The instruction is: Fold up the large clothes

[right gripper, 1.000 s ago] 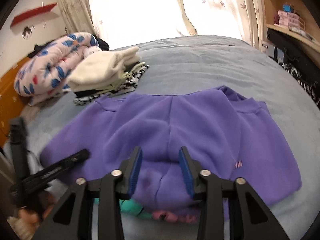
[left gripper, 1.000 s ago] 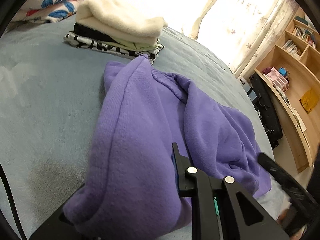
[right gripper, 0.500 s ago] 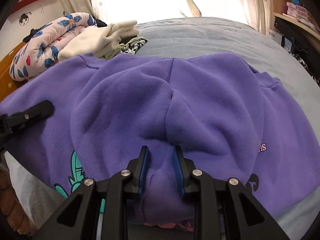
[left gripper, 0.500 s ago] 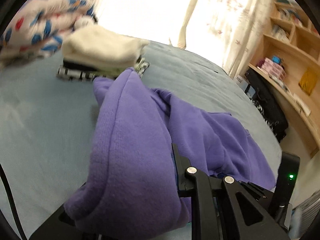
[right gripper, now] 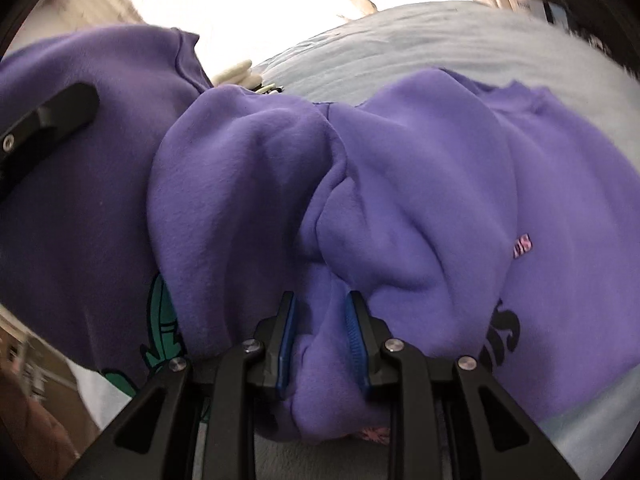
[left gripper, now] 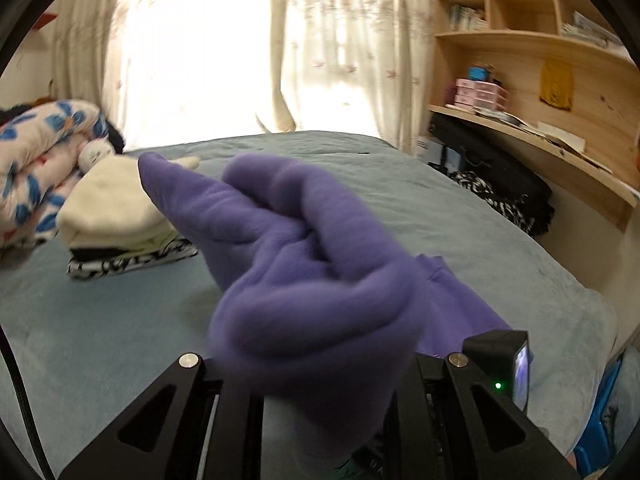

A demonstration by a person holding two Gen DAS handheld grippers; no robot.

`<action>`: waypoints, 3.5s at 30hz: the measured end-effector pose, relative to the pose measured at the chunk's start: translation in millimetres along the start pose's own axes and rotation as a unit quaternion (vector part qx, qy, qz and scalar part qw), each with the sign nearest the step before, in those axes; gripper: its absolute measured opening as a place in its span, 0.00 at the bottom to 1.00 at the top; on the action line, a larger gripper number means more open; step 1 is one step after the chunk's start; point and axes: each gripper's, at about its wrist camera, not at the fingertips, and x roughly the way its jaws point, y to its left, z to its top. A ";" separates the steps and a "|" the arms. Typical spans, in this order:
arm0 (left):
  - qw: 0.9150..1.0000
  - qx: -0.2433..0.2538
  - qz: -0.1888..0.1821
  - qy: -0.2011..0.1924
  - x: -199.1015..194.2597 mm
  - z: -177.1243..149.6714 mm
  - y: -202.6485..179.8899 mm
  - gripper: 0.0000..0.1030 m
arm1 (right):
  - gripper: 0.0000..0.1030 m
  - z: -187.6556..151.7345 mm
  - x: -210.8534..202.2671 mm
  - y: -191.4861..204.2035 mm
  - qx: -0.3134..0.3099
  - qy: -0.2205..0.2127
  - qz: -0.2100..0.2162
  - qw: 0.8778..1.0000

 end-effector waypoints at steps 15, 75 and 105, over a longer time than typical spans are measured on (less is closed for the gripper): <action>0.991 0.124 -0.045 0.033 42.2 11.1 -105.4 0.16 | 0.25 -22.1 -75.5 -68.7 0.134 0.003 0.043 0.990; 0.988 -0.029 -0.079 0.126 106.4 44.8 15.4 0.67 | 0.17 75.6 -145.1 -96.4 -0.008 0.035 -0.035 0.999; 0.985 0.081 -0.033 0.149 202.5 54.1 -73.4 0.76 | 0.60 119.6 -123.4 -146.6 0.047 0.012 -0.084 0.995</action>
